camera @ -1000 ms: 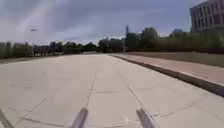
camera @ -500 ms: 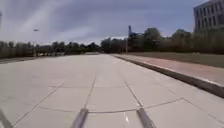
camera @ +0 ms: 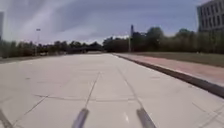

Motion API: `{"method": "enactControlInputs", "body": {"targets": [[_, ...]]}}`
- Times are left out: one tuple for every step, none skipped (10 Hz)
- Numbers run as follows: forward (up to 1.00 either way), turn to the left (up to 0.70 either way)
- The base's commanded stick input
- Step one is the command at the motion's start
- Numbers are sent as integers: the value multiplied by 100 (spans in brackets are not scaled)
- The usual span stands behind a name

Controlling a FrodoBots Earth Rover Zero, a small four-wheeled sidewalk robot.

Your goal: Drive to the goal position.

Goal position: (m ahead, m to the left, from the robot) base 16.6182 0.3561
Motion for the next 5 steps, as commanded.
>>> {"method": "enactControlInputs", "body": {"targets": [[100,0],[100,0],[100,0],[100,0],[100,2]]}}
